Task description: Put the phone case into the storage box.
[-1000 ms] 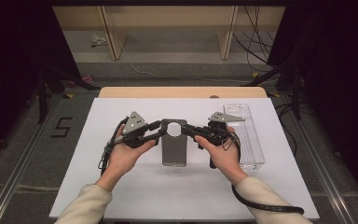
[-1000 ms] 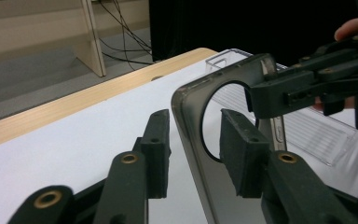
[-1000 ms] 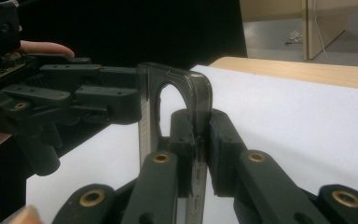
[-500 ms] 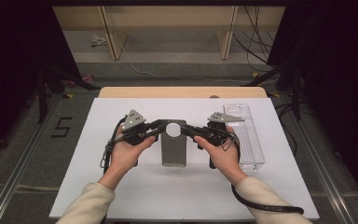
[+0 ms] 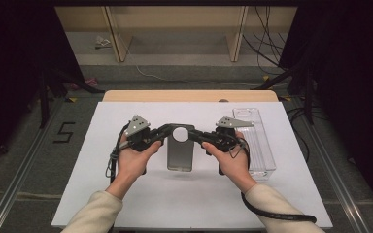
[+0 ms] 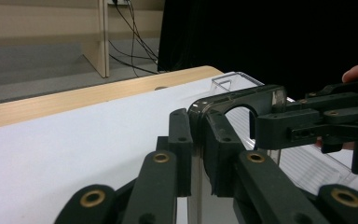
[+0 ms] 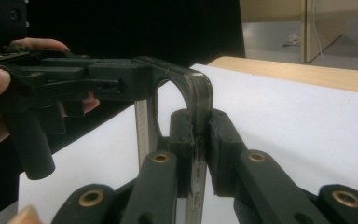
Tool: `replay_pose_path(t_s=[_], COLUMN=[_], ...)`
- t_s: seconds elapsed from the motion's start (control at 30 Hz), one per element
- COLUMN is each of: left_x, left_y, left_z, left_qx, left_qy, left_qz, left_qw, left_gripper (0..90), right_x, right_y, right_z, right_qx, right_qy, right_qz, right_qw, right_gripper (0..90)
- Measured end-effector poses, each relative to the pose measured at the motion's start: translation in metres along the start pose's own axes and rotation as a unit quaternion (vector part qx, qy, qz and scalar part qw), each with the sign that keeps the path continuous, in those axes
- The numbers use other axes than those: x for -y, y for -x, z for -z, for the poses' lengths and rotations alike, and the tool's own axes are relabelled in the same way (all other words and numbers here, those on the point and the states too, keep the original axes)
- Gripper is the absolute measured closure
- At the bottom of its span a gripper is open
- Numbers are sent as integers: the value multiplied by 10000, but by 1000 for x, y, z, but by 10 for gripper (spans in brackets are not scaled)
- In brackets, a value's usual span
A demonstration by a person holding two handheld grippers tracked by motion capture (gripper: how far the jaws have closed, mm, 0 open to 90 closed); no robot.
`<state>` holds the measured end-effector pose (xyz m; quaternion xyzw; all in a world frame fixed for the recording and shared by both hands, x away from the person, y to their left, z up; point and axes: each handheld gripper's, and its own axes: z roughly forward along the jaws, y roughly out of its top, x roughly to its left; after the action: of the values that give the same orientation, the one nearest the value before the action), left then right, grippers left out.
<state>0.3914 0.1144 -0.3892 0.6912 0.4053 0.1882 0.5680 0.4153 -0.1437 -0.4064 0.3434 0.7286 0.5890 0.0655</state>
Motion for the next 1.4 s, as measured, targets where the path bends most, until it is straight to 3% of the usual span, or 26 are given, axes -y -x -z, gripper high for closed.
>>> replay_pose_path(t_s=[0.23,0.53,0.77,0.93,1.07,1.4], left_x=[-3,-3,-3,-3,-3,-2], left_y=[9,12,9,10,12,19], left_z=[2,3,4,4,3,1], left_qx=[-179,-268,-433,-485,-514,-583], left_qy=[-11,28,65,60,54,64], left_qz=[-301,-274,-259,-304,-349,-435], left_qw=[9994,9993,9987,9983,9981,9973], left_gripper=[836,840,840,840,840,840], right_x=[1,0,-5,-7,-8,-9], right_y=[2,1,0,-1,-4,-4], right_z=[0,0,3,3,4,7], right_qx=[61,140,322,373,428,568], right_qy=[-5,39,160,210,201,201], right_qz=[77,159,332,416,556,607], right_qw=[10000,9998,9988,9982,9973,9963], right_gripper=[811,788,672,658,696,817])
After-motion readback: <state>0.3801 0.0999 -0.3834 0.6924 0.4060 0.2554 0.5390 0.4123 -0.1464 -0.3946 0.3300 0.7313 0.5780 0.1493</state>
